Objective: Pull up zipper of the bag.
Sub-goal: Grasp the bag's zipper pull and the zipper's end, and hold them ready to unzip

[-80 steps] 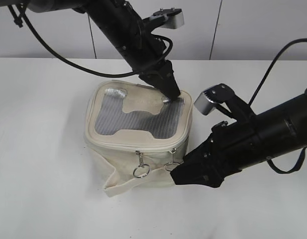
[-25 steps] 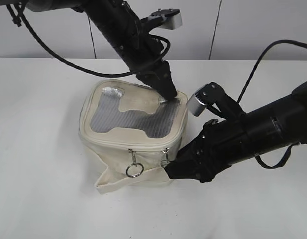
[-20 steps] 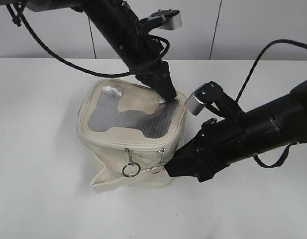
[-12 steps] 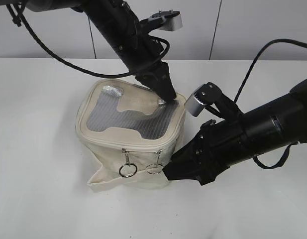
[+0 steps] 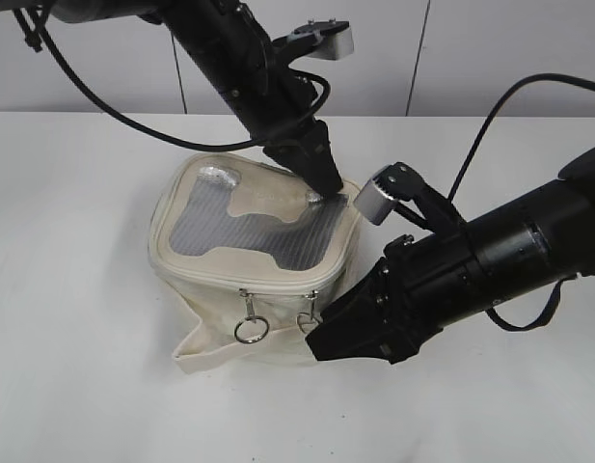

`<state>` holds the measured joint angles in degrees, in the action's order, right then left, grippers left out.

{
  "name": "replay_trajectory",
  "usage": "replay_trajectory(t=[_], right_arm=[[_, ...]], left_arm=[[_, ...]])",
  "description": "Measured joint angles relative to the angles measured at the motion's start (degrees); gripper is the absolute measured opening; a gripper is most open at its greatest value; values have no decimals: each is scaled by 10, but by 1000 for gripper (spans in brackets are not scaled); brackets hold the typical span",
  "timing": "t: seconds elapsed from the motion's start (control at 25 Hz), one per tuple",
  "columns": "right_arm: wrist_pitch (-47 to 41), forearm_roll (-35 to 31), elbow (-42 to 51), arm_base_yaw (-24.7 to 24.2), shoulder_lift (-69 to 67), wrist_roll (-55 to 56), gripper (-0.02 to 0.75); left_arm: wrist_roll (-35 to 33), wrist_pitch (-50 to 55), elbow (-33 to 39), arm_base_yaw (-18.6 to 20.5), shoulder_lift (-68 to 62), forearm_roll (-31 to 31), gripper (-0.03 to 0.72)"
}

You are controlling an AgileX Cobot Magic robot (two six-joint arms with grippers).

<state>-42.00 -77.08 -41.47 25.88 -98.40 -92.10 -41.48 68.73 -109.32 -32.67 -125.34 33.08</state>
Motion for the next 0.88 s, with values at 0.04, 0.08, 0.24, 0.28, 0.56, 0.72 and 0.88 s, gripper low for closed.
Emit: replay_trajectory(t=[0.04, 0.08, 0.24, 0.28, 0.56, 0.72, 0.88], right_arm=[[0, -1, 0, 0, 0, 0, 344], [0, -3, 0, 0, 0, 0, 344], [5, -17, 0, 0, 0, 0, 344], [6, -21, 0, 1, 0, 0, 344], [74, -31, 0, 47, 0, 0, 281], [119, -37, 0, 73, 0, 13, 148], [143, -33, 0, 74, 0, 53, 11]], left_arm=[[0, 0, 0, 0, 0, 0, 63], [0, 0, 0, 0, 0, 0, 63], [0, 0, 0, 0, 0, 0, 63], [0, 0, 0, 0, 0, 0, 63], [0, 0, 0, 0, 0, 0, 63], [0, 0, 0, 0, 0, 0, 63], [1, -2, 0, 0, 0, 0, 63]])
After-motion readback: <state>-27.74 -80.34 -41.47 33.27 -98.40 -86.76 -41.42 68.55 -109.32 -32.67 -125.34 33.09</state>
